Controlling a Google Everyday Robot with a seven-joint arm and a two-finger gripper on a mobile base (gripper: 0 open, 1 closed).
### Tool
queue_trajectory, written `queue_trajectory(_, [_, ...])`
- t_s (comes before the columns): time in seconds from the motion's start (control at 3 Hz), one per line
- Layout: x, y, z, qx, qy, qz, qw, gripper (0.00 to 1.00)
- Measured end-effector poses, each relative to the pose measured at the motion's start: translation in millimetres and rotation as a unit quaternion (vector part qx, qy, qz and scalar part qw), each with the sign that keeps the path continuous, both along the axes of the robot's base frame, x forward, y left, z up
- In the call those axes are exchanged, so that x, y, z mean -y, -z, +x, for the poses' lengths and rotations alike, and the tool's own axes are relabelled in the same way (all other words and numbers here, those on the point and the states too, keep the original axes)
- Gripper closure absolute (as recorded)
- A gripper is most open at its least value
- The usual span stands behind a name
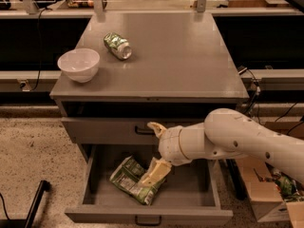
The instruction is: Pick green jalapeno chip bag from middle drawer and place on counter
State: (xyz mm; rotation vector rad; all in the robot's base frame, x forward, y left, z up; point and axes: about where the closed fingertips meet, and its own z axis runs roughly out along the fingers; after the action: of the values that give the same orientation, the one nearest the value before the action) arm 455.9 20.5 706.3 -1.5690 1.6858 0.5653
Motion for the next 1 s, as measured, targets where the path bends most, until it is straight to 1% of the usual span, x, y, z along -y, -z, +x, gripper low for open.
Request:
queue_trajectory(0.33, [0.0, 0.0, 0.0, 0.0, 0.0, 0.0, 1.0, 0.0])
queue_trajectory(0.67, [4.7, 28.8, -15.1, -0.038, 0.023, 0.007, 0.999, 0.0])
queue_trajectory(1.0, [19.7, 64.2, -36.4, -0.069, 0.053, -0.005, 0.9962, 0.12])
